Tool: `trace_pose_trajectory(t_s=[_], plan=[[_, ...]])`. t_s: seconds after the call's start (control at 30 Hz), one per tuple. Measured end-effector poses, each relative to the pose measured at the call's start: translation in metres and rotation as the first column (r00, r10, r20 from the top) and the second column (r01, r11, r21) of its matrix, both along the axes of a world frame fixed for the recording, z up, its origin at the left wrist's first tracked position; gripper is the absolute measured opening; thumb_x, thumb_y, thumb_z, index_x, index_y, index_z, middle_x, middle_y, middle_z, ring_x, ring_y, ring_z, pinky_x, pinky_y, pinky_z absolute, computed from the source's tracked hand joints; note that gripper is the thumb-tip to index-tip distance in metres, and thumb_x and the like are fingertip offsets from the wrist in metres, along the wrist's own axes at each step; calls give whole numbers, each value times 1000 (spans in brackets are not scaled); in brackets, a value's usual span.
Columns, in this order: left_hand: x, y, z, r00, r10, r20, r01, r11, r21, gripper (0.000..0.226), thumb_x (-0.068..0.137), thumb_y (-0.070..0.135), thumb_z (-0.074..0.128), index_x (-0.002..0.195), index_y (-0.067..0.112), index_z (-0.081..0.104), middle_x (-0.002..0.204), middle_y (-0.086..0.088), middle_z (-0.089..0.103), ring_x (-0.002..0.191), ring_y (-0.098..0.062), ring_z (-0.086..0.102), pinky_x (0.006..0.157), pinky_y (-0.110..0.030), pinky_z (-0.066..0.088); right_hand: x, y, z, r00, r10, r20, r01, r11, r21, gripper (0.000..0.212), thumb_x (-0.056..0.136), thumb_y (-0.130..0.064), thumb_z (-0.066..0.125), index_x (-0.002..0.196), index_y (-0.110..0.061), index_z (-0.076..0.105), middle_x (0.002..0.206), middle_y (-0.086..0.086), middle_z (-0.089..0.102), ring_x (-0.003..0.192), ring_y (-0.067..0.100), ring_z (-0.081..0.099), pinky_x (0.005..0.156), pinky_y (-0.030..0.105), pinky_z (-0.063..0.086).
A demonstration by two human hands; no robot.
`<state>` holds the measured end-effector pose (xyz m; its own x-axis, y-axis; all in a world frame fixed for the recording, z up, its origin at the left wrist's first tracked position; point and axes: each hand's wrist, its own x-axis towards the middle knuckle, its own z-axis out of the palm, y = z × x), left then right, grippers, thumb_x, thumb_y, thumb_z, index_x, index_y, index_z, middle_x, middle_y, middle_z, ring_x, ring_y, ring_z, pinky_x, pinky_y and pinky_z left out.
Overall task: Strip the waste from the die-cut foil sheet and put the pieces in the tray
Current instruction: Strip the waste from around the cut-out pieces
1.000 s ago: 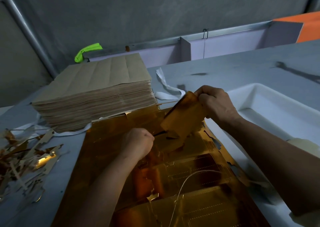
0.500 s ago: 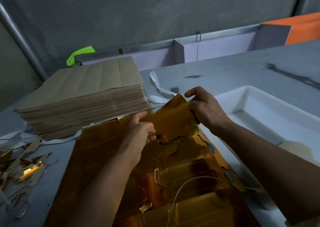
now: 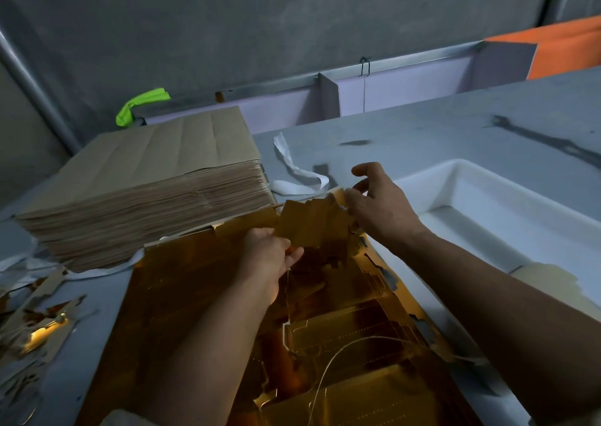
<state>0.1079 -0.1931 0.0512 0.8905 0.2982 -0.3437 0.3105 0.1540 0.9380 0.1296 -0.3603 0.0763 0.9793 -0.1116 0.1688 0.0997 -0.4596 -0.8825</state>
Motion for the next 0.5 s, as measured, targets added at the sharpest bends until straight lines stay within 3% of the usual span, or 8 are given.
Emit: trace_pose_trajectory(t_s=[0.13,0.23,0.37,0.5], plan=[[7,-12,-6,1000,-31,7,31,999,16,44,95,-10,50,133,11,46,128,-16,52,97,-24,64,69,-26,57,2,-1,-2,1000,6,-2,-6,1000,-30,43,100,-21,51,141,-21,38,128,8,56,100,27,64,86,46,58],[8,-23,-9,997,-75,-5,75,996,41,21,94,-10,50,100,10,54,118,-14,57,105,-25,60,79,-30,58,4,-2,-3,1000,9,3,-9,997,-75,44,99,-24,52,141,-22,39,131,7,55,107,26,60,91,47,56],[12,-31,-14,987,-160,-23,162,980,116,22,97,-5,48,97,14,59,113,-13,60,107,-25,60,90,-36,57,6,-2,-4,1000,15,21,-13,993,-114,42,99,-25,52,139,-22,40,131,7,54,106,23,56,91,42,55],[14,-30,-16,983,-179,-34,182,956,228,36,98,-2,46,76,27,49,90,-1,58,95,-18,60,94,-38,53,9,-2,-6,999,24,33,-19,988,-151,41,100,-26,53,138,-21,41,131,7,55,104,21,53,91,38,53]])
